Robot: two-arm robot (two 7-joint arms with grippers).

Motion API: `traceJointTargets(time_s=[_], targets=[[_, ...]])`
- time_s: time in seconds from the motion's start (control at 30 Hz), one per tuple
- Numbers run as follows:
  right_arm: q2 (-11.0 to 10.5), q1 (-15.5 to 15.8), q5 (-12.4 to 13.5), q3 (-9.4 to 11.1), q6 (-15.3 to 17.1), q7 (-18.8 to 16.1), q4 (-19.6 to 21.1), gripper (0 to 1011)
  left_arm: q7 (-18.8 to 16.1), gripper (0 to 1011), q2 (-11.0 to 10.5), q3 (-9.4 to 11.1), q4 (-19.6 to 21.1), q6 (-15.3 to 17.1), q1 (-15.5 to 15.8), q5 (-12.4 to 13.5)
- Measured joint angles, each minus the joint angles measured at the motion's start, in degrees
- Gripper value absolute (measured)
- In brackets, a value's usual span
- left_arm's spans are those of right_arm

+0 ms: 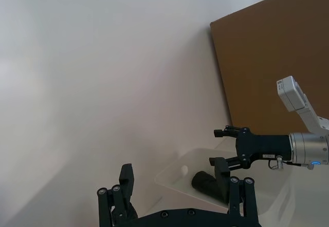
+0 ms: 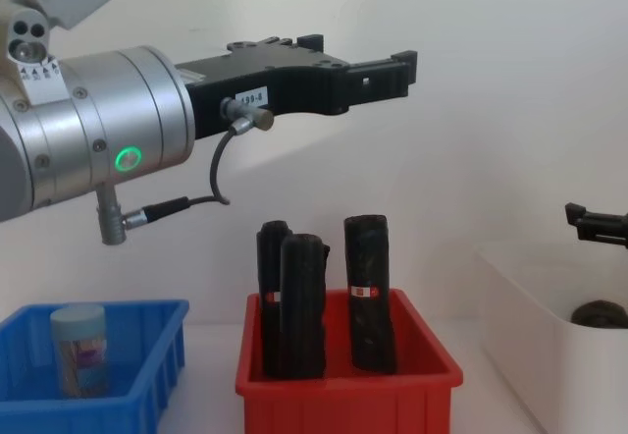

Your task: Pick the cotton swabs from the blue box and place them into the white box.

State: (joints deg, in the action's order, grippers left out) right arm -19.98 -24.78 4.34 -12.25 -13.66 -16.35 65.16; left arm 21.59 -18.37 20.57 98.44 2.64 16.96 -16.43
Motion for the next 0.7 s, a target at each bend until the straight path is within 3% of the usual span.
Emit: traceJointTargets(time_s=[0.7], targets=[[0.0, 0.0, 0.0, 0.0, 0.0, -0.1, 0.0, 1001, 0.0, 1000, 0.0, 0.0, 0.0, 0.0, 0.0, 0.0]])
